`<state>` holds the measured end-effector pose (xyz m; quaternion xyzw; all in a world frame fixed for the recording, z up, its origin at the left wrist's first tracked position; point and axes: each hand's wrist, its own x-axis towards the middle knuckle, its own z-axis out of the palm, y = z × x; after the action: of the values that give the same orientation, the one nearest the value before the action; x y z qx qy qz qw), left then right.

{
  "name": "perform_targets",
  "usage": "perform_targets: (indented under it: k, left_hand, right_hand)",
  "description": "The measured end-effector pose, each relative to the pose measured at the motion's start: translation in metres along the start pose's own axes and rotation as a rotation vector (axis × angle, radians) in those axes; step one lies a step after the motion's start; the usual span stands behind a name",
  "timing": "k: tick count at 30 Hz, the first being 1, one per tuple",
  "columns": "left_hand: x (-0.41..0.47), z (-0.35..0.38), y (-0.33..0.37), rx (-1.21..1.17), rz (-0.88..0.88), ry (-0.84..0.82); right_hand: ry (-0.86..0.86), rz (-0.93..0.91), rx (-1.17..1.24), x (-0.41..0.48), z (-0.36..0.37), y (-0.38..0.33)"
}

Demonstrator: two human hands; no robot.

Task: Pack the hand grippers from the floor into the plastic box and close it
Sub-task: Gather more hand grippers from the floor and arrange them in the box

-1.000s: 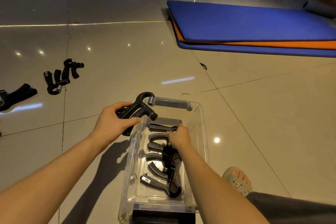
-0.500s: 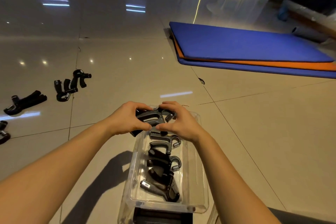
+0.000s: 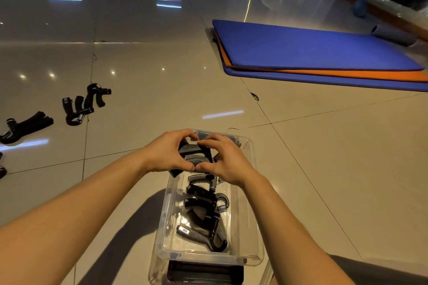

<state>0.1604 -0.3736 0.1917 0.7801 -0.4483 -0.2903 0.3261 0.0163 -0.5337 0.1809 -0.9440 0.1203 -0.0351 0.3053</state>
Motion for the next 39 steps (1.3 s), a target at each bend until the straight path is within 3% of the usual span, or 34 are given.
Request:
perform_targets:
  k: [12,17,23,26,39]
  left_hand:
    - [0.009,0.010,-0.001,-0.077,-0.011,0.035]
    - [0.005,0.006,-0.024,-0.113,-0.137,0.242]
    - [-0.020,0.038,-0.053,0.024,-0.179,0.075]
    - [-0.028,0.051,-0.060,0.010,-0.163,0.076]
    - [-0.026,0.055,-0.063,-0.093,-0.172,0.123]
  right_hand:
    - [0.012,-0.002,-0.018,0.002,0.005,0.014]
    - [0.125,0.173,0.026,-0.009,0.020,0.045]
    - [0.150,0.379,0.055,-0.008,0.073,0.068]
    - [0.100,0.421,0.047,0.002,0.098,0.079]
    - [-0.009,0.386,-0.259,0.017,0.129,0.112]
